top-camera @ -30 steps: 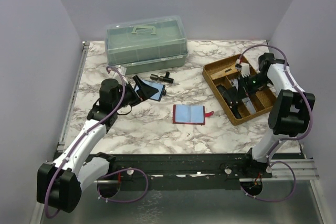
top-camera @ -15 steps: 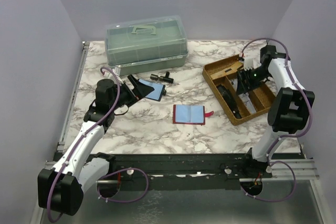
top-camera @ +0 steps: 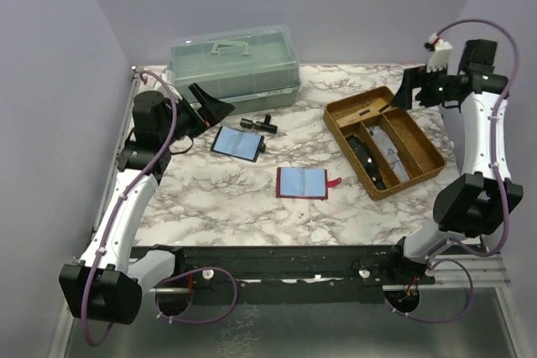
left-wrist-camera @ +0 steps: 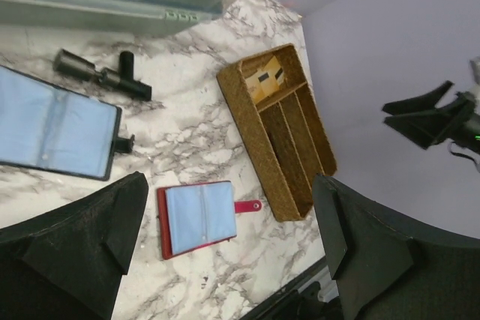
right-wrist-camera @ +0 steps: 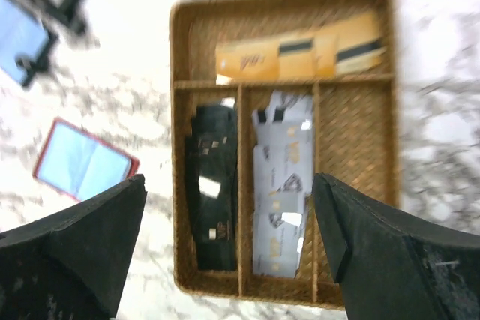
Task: Take the credit cards out of the card holder
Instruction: Reset both arms
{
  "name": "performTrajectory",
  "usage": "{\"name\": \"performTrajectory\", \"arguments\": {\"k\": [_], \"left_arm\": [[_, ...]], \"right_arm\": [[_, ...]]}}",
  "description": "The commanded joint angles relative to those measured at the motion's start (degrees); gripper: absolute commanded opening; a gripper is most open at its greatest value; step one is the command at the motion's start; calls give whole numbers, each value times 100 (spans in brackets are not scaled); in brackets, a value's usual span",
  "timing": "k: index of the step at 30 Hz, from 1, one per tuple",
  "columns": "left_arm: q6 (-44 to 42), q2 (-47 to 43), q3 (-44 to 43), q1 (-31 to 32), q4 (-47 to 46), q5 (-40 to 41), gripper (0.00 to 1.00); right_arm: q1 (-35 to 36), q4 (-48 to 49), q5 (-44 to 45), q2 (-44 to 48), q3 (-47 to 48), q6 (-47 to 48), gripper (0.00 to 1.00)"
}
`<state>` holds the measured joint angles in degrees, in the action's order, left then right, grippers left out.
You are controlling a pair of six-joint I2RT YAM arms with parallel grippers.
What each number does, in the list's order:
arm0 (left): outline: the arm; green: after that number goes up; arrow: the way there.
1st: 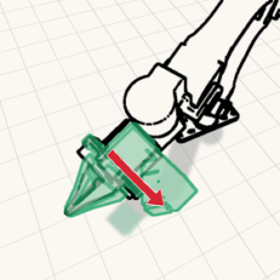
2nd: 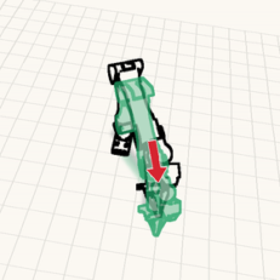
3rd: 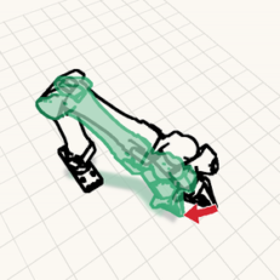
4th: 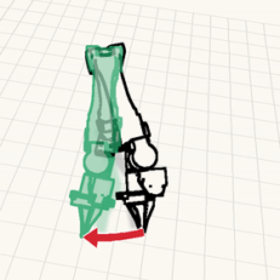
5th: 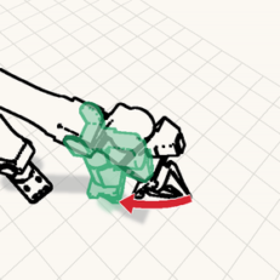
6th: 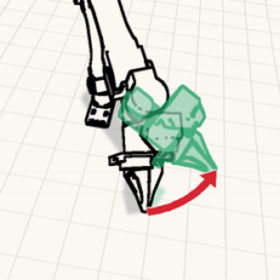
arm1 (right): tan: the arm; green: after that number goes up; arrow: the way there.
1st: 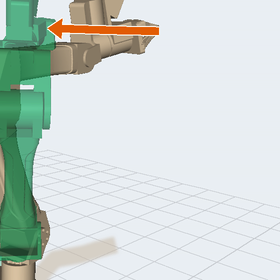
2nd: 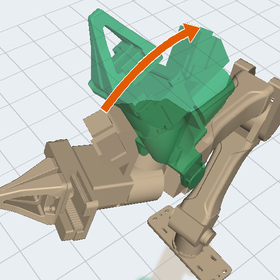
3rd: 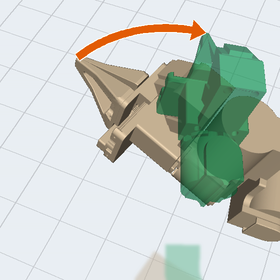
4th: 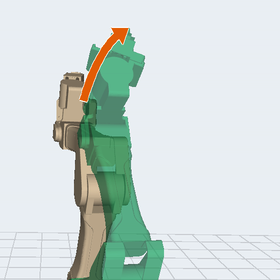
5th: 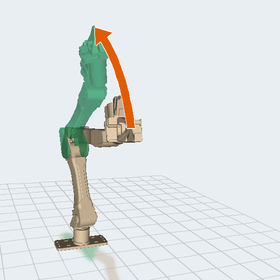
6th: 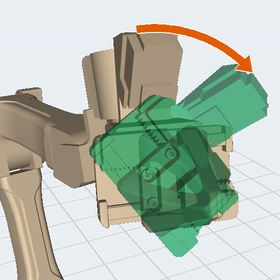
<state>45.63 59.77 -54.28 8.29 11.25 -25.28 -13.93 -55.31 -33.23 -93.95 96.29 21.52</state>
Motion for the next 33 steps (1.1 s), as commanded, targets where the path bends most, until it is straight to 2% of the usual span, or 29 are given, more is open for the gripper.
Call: {"name": "performTrajectory", "arguments": {"k": [1,3,5,8,12,16,26,33], "left_arm": [[-876,362,-1081,-337,1045,269,99],[-916,549,-1444,-541,1218,295,99],[-887,730,-1759,-751,1296,209,99],[-888,1012,-2211,-990,1410,137,99],[-932,1259,-2593,-1006,1471,104,99],[-939,1305,-2663,-1022,1487,9,99],[-1006,1080,-2479,-1019,1592,-33,99],[-1054,1019,-2491,-1016,1646,-29,99]], "right_arm": [[-639,555,-900,182,658,-989,99],[-1033,798,-1389,210,718,-1452,99],[-1219,1057,-1380,286,753,-1821,99],[-1226,1043,-1082,373,991,-1877,99],[-1231,900,-1174,499,1222,-1792,99],[-1230,1293,-1379,729,835,-2387,98],[-1231,2140,-1295,1307,172,-2792,99],[-1230,1961,-896,1290,248,-2957,99]]}}
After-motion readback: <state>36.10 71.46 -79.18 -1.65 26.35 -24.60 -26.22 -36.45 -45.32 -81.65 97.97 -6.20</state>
